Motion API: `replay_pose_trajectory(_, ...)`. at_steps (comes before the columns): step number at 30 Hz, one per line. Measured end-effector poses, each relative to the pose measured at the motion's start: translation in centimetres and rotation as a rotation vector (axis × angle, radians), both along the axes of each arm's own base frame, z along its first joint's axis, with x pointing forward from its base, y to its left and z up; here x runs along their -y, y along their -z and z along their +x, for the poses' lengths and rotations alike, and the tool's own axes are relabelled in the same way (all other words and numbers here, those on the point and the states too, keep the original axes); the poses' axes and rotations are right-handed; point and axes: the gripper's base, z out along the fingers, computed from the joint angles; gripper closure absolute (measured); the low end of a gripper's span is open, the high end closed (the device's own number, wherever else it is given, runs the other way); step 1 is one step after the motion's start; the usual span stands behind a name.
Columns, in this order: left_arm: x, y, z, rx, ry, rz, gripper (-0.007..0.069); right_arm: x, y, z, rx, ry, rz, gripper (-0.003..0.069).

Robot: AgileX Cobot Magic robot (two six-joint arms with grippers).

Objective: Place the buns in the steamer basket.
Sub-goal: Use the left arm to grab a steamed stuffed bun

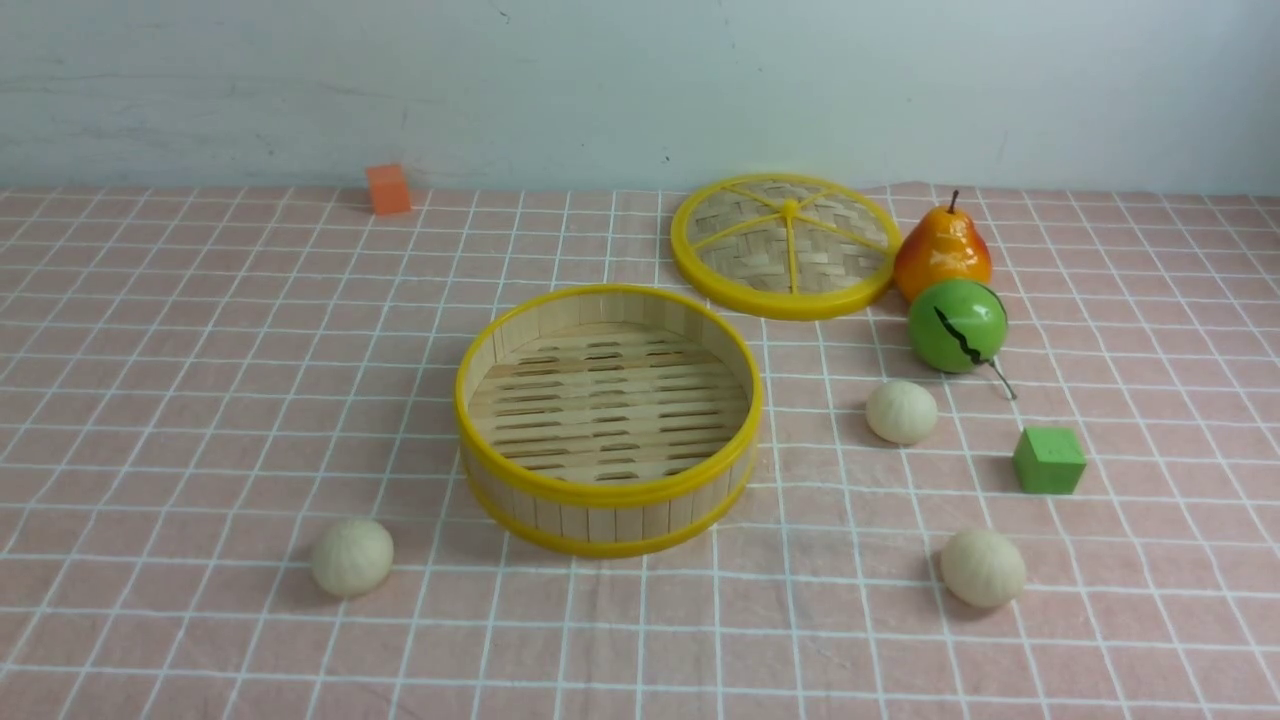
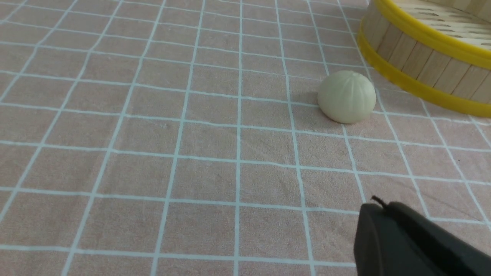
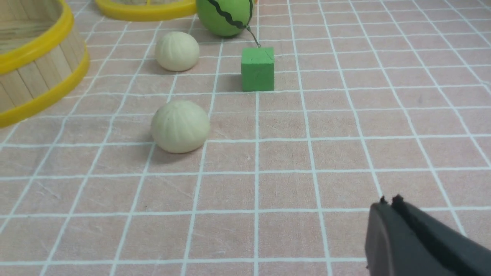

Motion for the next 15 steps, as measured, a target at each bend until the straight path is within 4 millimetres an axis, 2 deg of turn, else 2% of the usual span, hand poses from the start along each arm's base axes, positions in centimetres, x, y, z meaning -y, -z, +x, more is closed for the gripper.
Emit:
replay_pose_trajectory(11, 0.0, 0.0, 0.0, 0.0, 0.0, 0.0, 0.0638, -0.01, -0.01, 0.0, 0.001, 0.0, 0.003, 0.0676)
replay_pose_trajectory(15, 0.0, 0.0, 0.0, 0.0, 0.0, 0.0, 0.0638, -0.23, 0.01, -0.02, -0.005, -0.005, 0.066, 0.0674)
